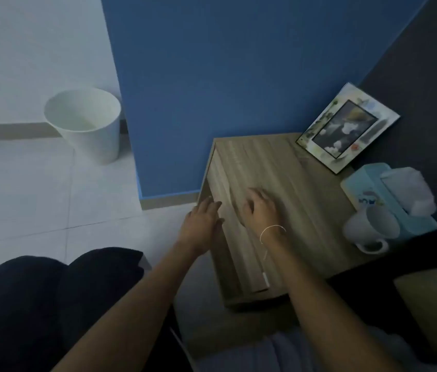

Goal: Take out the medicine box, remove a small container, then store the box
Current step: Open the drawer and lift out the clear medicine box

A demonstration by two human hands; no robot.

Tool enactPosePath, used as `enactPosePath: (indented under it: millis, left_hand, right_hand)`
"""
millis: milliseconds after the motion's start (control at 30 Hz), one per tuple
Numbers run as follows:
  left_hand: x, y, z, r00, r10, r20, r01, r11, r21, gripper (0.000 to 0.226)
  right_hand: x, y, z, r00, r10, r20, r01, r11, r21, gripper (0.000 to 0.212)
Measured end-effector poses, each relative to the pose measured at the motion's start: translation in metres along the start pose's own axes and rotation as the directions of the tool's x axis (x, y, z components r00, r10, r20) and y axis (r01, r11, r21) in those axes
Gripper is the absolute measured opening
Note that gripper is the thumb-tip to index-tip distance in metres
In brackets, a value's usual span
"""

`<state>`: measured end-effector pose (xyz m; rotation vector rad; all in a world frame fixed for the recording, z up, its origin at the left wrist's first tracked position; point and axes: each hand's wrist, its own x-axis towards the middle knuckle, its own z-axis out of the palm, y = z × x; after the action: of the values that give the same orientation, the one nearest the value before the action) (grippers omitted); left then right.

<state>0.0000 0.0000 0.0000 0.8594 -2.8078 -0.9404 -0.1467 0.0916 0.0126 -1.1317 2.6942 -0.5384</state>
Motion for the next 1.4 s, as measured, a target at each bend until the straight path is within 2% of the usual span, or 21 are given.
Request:
enactPosePath:
  millis: [100,200,467,700,900,1067,1200,1300,1400]
  left_hand:
    - [0.028,-0.005,0.012,0.999,-0.018,-0.027,0.018,1.000,-0.019,0.054]
    - [0.051,-0.009,0.028,1.000,-0.017,-0.020,0.017,0.999,-0.029,0.058]
    - [0.090,-0.019,0.063,0.999,-0.014,-0.046,0.012,0.999,-0.041,0.069]
    - [0.102,-0.013,0.075,0.997,-0.076,-0.020,0.072,0.984,-0.162,0.079]
    - [0.100,-0.008,0.073,0.994,-0.090,-0.062,0.078,0.982,-0.171,0.087]
    - [0.091,-0.014,0.064,0.986,-0.058,-0.154,0.059,0.998,0.005,0.085]
    - [0.082,-0.030,0.052,0.989,-0.031,-0.144,0.063,0.972,0.224,0.080]
    - [0.068,-0.044,0.036,0.991,-0.034,-0.132,0.075,0.946,0.316,0.078]
    - [0.054,-0.055,0.017,0.995,-0.044,-0.087,0.075,0.915,0.396,0.077]
  right_hand:
    - [0.020,0.012,0.007,0.998,-0.021,-0.057,0.018,0.998,-0.056,0.044]
    - [0.027,0.025,0.020,0.998,-0.039,-0.055,0.034,0.995,-0.097,0.048]
    - [0.034,0.041,0.042,0.989,-0.081,-0.123,0.065,0.990,-0.129,0.050]
    - [0.034,0.041,0.043,0.986,-0.085,-0.141,0.072,0.993,-0.094,0.049]
    - [0.033,0.039,0.041,0.986,-0.083,-0.146,0.073,0.995,-0.073,0.046]
    - [0.031,0.035,0.037,0.979,-0.073,-0.190,0.069,0.997,-0.030,0.042]
    - [0.026,0.030,0.035,0.964,-0.050,-0.262,0.051,0.999,-0.003,0.035]
    - [0.023,0.027,0.030,0.973,-0.058,-0.224,0.051,0.998,-0.036,0.035]
    - [0.022,0.021,0.026,0.992,-0.022,-0.124,0.010,0.996,-0.093,0.040]
